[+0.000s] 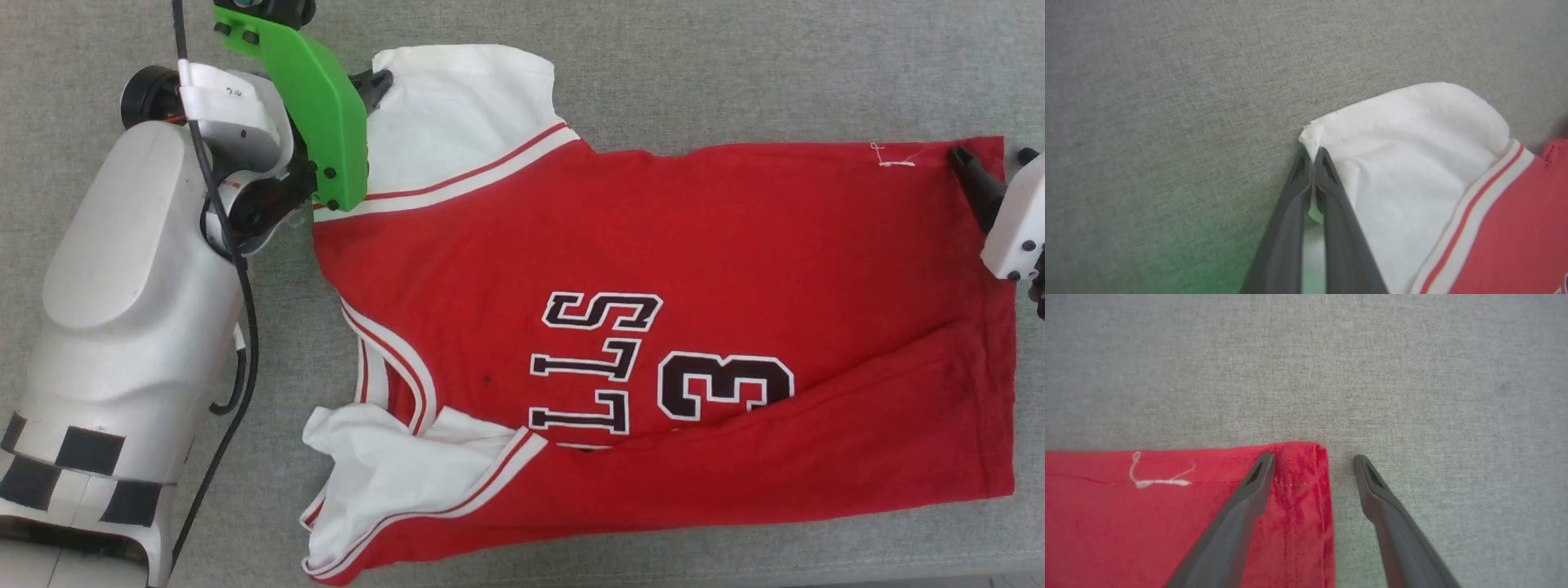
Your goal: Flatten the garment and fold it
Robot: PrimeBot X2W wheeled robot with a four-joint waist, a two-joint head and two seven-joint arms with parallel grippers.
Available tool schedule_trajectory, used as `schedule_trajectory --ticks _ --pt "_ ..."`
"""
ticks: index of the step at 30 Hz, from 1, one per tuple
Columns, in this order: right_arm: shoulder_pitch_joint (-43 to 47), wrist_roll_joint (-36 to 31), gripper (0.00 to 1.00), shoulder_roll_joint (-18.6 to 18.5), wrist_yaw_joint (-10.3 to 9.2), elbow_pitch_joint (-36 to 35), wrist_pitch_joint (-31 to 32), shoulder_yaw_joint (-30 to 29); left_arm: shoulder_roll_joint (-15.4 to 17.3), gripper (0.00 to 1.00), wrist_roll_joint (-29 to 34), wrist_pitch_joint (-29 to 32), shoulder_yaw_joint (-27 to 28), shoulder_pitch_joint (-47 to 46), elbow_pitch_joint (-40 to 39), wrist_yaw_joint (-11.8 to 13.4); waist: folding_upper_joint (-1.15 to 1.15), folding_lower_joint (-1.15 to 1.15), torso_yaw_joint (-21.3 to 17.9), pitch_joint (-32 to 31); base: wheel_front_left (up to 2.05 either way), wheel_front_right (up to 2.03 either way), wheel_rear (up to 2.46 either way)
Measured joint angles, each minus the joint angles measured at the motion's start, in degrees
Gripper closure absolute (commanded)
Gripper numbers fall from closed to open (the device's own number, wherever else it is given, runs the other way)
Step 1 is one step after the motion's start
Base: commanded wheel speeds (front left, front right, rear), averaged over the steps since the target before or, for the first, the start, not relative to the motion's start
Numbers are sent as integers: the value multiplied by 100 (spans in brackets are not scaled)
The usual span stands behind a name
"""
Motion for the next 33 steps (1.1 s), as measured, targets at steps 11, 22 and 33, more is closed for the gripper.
schedule_trajectory --ticks 11,22,33 --pt "-79 -3 100 94 0 24 -209 -140 -1 100 -242 -318 14 -20 24 -15 0 0 56 -26 0 0 0" --pt "259 175 100 94 0 -246 -702 -245 275 100 -750 -1062 21 528 -762 -15 0 0 133 -527 0 0 0" --pt "1127 492 100 234 0 -724 -788 -466 732 100 -1144 -1396 159 1749 -2068 11 0 0 241 -1138 0 0 0"
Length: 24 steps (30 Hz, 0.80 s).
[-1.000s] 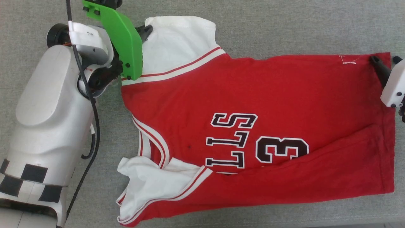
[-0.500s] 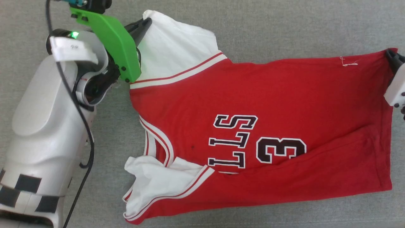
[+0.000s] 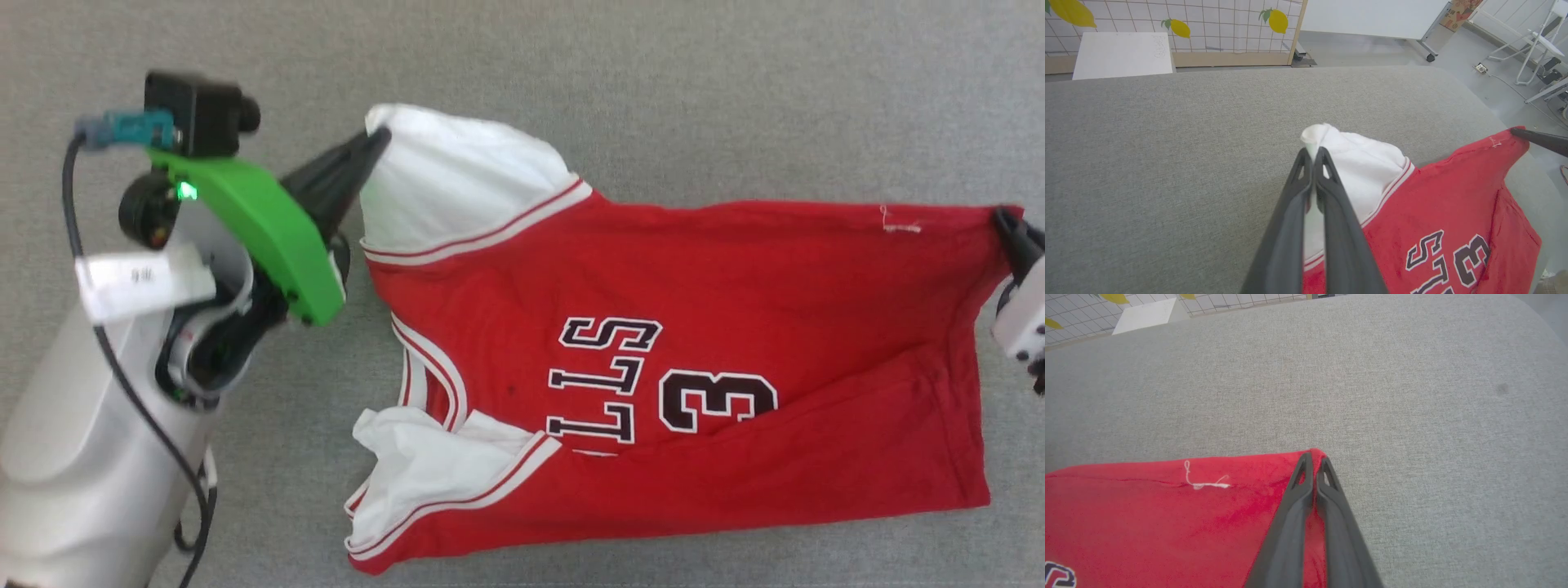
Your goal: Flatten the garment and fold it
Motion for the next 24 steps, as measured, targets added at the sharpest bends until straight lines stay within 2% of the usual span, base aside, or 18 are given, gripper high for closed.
schedule_trajectory --ticks 3,15,24 --pt "266 64 100 92 0 -108 -45 -89 82 100 -91 -16 30 425 -352 66 0 0 27 -156 0 0 0" --pt "1405 327 100 508 0 -677 93 -510 361 100 -444 -405 299 2542 -1449 608 0 0 86 -654 0 0 0" --pt "2103 389 100 761 -1 -765 212 -733 300 100 -823 -631 339 3743 -1718 809 0 0 126 -807 0 0 0"
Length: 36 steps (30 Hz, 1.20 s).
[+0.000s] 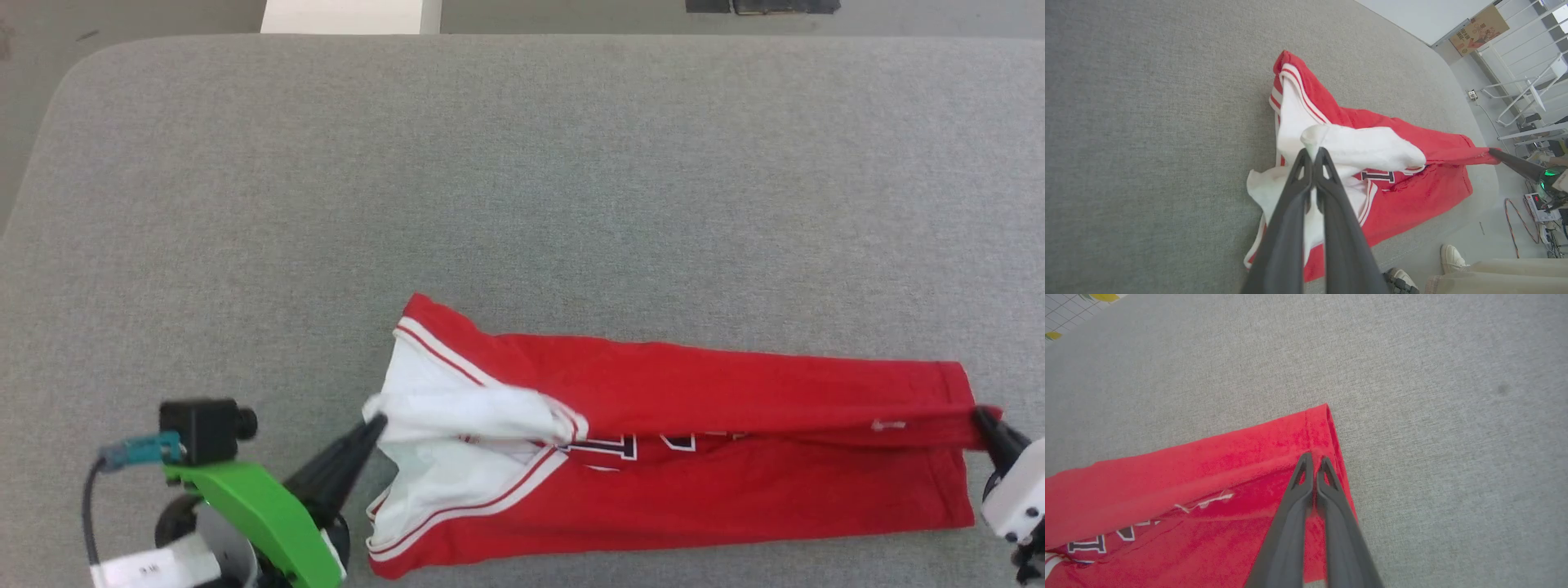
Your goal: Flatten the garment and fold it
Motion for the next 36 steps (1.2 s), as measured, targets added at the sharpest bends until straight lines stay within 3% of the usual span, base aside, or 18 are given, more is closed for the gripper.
schedule_trajectory --ticks 9,16,17,18,20,29,32,36 --pt "112 -250 100 49 0 227 0 136 -179 100 -40 144 -326 35 589 -3 0 0 41 49 0 0 0" --pt "-116 -481 100 56 0 1022 -166 356 -492 100 -146 159 -379 -334 1460 -46 0 0 -17 97 0 0 0" --pt "-162 -498 100 55 1 1113 -211 367 -512 72 -138 142 -381 -386 1562 -46 0 0 -19 96 0 0 0" --pt "-209 -526 71 53 1 1195 -242 371 -526 52 -134 142 -391 -435 1640 -47 0 0 -21 91 0 0 0" --pt "-266 -537 0 44 1 1304 -316 376 -554 0 -133 142 -413 -488 1740 -55 0 0 -19 75 0 0 0" --pt "-254 -318 0 -37 1 992 -424 356 -586 0 -130 -63 -334 -338 1399 21 0 0 6 -154 0 0 0" --pt "-141 -208 0 -32 1 545 -382 254 -566 0 -13 -456 -119 -124 1015 211 0 0 6 -244 0 0 0" --pt "78 -250 0 -4 0 35 -558 80 -608 0 509 -1510 393 47 526 583 0 0 15 -317 0 0 0"
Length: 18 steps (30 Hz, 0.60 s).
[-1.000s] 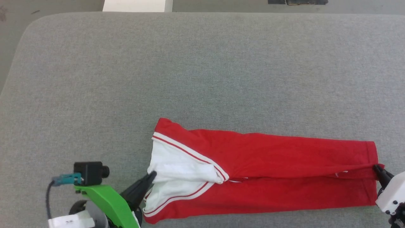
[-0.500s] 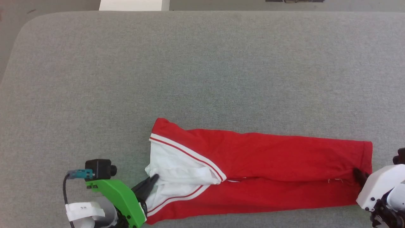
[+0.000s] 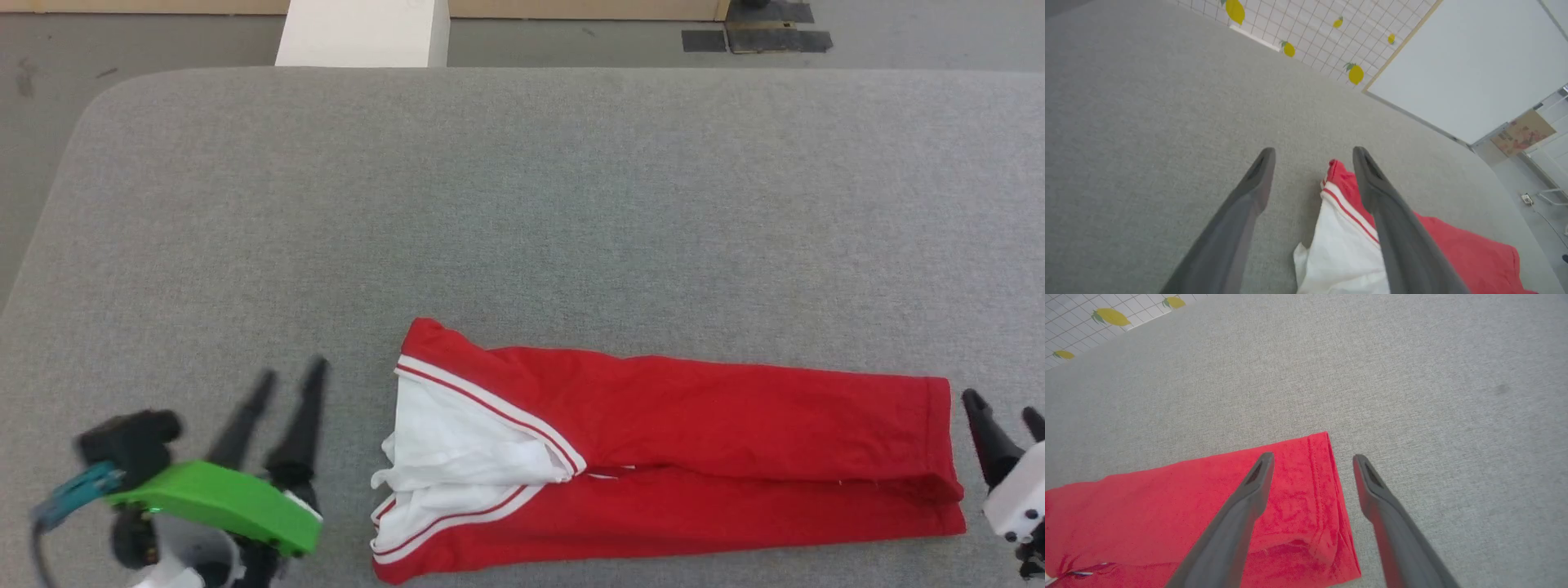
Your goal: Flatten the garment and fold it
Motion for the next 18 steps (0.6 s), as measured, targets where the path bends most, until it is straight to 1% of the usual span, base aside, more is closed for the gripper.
schedule_trajectory --ticks 1,4,7,10,12,13,15,18 --pt "45 -69 0 3 0 -91 -102 8 -54 0 138 -321 140 36 -120 101 0 0 1 -7 0 0 0" --pt "169 -261 0 14 0 -175 -355 100 -134 0 643 -1215 417 238 -439 276 0 0 -19 -15 0 0 0" --pt "304 -314 0 33 0 -83 -461 101 -157 0 1371 -1482 481 475 -612 404 0 0 9 -28 0 0 0" --pt "357 -364 0 69 0 79 -516 85 -339 0 2002 -1532 563 665 -693 487 0 0 52 -33 0 0 0" --pt "361 -421 0 78 0 229 -537 44 -494 0 2405 -1537 581 748 -702 483 0 0 93 -36 0 0 0" --pt "361 -456 0 79 1 297 -550 23 -580 0 2485 -1551 572 777 -689 460 0 0 110 -35 0 0 0" --pt "361 -544 0 52 0 491 -581 -12 -771 0 2621 -1552 557 827 -633 335 0 0 155 -35 0 0 0" --pt "353 -590 0 9 0 769 -609 -46 -922 0 2681 -1552 589 840 -531 169 0 0 219 -25 0 0 0"
